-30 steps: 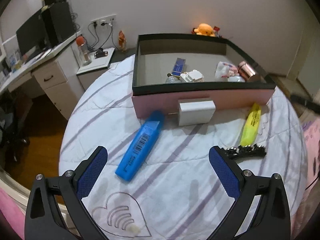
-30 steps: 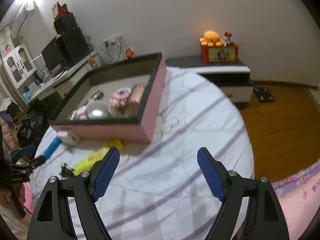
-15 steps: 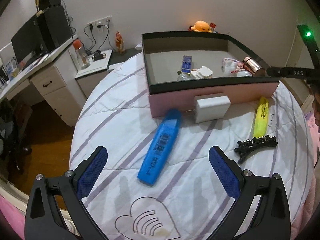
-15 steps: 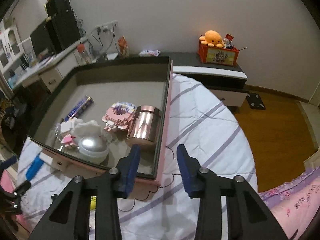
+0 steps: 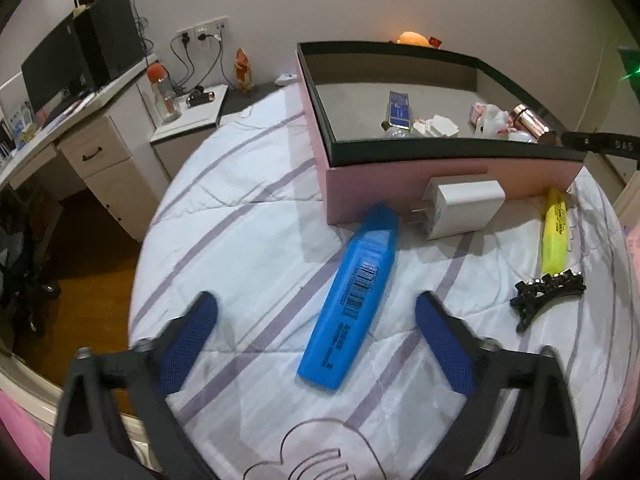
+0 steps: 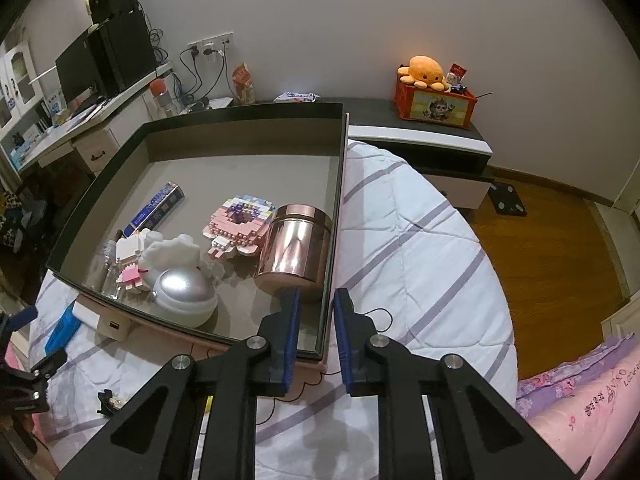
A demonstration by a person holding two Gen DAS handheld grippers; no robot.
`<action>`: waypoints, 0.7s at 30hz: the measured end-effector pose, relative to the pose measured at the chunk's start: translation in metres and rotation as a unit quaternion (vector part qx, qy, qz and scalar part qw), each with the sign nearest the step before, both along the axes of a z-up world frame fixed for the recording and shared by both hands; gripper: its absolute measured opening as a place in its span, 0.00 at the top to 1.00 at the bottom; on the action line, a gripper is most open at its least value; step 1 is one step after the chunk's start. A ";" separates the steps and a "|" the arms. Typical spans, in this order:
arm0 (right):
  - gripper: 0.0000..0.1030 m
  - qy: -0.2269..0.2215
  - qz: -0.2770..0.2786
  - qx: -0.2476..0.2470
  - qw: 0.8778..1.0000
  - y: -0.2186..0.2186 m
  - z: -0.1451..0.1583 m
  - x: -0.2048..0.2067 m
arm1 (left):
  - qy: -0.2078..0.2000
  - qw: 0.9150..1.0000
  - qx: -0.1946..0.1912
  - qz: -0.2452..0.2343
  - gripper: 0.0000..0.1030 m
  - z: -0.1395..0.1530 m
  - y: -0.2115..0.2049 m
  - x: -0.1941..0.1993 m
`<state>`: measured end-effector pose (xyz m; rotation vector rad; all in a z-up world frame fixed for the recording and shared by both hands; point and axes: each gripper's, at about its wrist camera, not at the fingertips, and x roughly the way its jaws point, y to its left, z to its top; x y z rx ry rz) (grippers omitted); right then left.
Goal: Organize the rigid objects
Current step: 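Move the left tool to the blue highlighter and close on it, then lift the blue highlighter with the left tool and carry it over the box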
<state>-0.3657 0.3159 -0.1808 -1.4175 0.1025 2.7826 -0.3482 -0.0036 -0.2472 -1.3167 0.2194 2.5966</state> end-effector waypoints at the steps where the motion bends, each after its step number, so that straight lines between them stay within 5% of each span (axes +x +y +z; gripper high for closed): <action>1: 0.84 -0.001 0.000 -0.001 1.000 0.000 0.000 -0.001 | -0.014 1.000 0.010 -0.001 0.37 -0.003 -0.001 -0.003; 8: 0.83 -0.002 0.003 -0.007 1.000 0.001 0.000 -0.002 | -0.018 0.999 0.026 -0.037 0.75 0.000 0.006 0.000; 21: 0.83 -0.007 0.011 -0.006 1.000 0.000 0.000 -0.004 | -0.009 0.992 0.106 -0.069 0.74 0.029 0.008 0.024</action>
